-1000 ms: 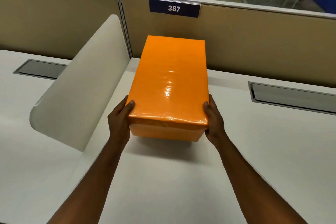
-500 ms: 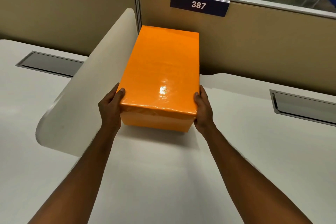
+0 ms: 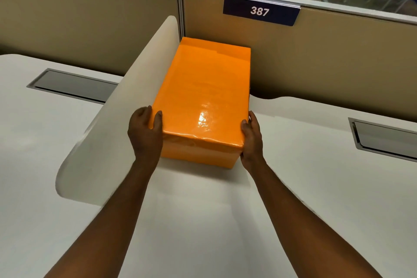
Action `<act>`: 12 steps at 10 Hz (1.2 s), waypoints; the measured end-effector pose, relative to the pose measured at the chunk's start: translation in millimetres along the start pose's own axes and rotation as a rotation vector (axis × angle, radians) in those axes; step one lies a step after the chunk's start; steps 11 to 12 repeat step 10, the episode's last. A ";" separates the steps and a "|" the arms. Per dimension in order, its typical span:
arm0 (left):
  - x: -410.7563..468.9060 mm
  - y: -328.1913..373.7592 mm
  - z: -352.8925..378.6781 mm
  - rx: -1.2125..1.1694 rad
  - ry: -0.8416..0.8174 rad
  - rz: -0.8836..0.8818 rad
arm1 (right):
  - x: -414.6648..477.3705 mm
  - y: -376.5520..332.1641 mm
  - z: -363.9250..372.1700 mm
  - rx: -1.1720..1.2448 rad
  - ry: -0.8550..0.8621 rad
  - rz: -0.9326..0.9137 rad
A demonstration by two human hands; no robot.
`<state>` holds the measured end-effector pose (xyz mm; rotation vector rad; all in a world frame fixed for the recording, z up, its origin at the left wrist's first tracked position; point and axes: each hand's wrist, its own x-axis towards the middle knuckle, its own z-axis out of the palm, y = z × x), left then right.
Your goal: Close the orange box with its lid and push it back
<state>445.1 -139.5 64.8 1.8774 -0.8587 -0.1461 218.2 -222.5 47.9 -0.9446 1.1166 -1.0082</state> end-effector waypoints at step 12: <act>-143.3 93.8 29.6 0.349 -0.509 0.507 | -50.8 -28.8 -68.8 -0.968 0.210 -0.087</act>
